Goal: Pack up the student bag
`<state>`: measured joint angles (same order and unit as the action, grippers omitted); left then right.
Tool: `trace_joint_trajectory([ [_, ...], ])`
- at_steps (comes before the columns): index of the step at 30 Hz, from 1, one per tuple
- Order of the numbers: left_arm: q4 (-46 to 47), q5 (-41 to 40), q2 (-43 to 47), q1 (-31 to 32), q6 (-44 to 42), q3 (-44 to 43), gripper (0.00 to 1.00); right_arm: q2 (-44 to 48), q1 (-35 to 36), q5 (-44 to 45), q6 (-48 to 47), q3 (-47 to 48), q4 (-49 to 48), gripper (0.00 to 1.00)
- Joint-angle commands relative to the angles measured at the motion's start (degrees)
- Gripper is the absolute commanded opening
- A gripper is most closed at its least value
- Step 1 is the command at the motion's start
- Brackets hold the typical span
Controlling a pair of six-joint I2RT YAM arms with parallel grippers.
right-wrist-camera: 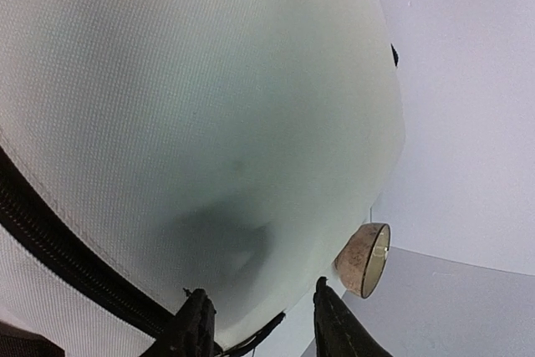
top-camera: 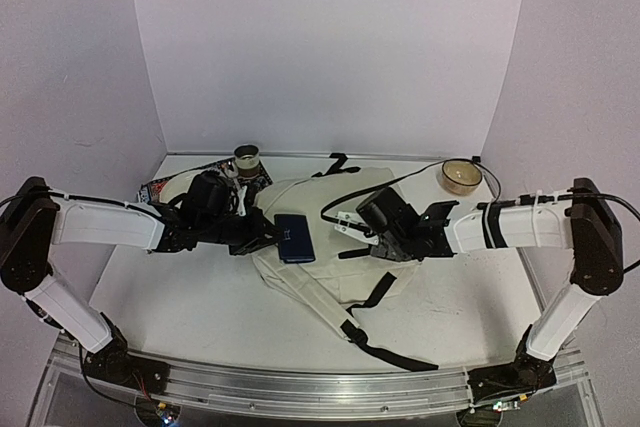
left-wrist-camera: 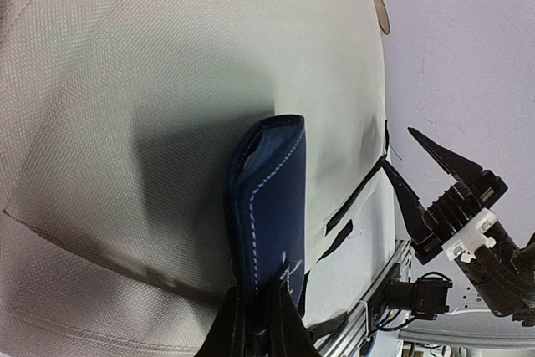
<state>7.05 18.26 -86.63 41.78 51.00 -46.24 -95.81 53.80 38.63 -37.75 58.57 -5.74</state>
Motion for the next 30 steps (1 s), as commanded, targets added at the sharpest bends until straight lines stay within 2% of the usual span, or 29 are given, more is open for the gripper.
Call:
trace_joint_trajectory([
  [1, 1.0, 0.1, 1.7, -0.3, -0.6, 0.0, 0.00, -0.6, 0.4, 1.7, -2.0, 0.9, -1.8, 0.42],
  [3, 1.0, 0.0, 1.9, -0.3, -0.6, 0.0, 0.00, -1.0, 0.4, 0.7, -1.7, 0.9, -0.8, 0.44],
  [8, 0.8, -0.2, 2.5, -0.3, -1.0, 0.1, 0.00, 1.4, 0.4, -7.1, 1.1, 0.3, 5.6, 0.57],
  [12, 0.3, -0.7, 2.6, -0.3, -1.2, 0.0, 0.00, 2.4, 0.4, -9.8, 1.3, -0.5, 8.9, 0.62],
  [18, 0.0, -0.9, 2.7, -0.2, -1.3, -0.1, 0.00, 0.2, 0.4, -8.5, 0.9, 0.5, 9.1, 0.61],
  [23, -0.3, -1.0, 3.0, -0.3, -1.3, 0.1, 0.00, -2.1, 0.4, -3.6, -0.1, 1.3, 6.5, 0.55],
  [30, -0.5, -1.3, 3.4, -0.3, -1.3, 0.8, 0.00, -1.8, 0.4, -1.2, -1.3, 2.2, 2.4, 0.50],
])
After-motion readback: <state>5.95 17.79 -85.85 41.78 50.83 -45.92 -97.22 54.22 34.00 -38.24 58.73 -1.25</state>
